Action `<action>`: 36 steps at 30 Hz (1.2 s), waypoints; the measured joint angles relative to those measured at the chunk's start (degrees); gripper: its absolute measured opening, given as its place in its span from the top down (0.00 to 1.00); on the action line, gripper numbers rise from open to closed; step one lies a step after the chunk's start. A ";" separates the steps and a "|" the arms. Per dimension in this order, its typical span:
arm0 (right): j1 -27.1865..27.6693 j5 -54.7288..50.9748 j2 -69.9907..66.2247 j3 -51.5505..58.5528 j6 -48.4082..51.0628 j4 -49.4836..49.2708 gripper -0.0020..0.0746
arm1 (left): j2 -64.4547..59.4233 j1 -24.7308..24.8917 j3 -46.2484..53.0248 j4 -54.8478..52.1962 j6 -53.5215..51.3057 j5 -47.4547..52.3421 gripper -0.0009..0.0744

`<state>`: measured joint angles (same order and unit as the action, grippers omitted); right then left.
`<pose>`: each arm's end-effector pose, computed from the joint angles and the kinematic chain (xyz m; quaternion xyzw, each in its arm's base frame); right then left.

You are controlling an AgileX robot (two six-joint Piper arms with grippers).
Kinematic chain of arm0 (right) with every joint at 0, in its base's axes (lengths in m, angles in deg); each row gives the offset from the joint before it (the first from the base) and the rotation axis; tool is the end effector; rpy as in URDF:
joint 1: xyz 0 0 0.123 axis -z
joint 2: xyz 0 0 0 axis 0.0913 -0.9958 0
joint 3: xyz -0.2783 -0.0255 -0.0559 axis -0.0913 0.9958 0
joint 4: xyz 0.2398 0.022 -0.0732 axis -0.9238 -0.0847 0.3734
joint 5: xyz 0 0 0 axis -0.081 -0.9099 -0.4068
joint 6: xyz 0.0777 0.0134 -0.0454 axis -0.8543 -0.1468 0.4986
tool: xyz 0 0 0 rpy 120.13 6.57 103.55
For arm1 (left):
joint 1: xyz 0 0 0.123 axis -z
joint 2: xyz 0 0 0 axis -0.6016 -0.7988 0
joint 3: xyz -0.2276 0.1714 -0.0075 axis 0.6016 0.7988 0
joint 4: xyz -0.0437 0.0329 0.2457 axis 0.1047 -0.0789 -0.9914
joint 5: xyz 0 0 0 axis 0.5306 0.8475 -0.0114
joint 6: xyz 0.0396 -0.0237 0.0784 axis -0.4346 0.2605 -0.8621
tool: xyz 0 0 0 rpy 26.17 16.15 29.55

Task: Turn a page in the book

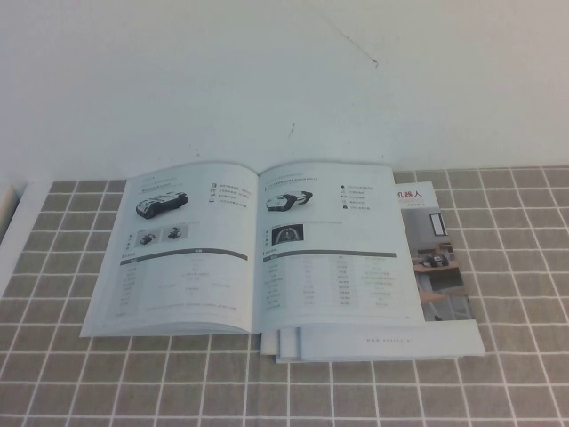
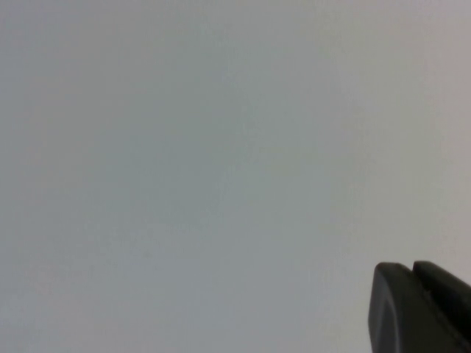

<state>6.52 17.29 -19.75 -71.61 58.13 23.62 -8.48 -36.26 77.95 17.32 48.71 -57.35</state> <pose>-0.0042 -0.0004 0.3653 0.0026 0.4363 -0.0219 0.8995 0.0375 0.0060 0.2729 -0.0379 0.4985 -0.0057 0.8660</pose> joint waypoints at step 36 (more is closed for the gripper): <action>0.00 -48.59 -72.03 -9.33 67.48 -64.60 0.98 | -54.69 0.00 -34.32 26.56 -3.92 22.91 0.99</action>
<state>6.52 -31.30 -91.78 -80.94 125.61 -40.98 -63.17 -36.26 43.63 43.88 44.79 -34.44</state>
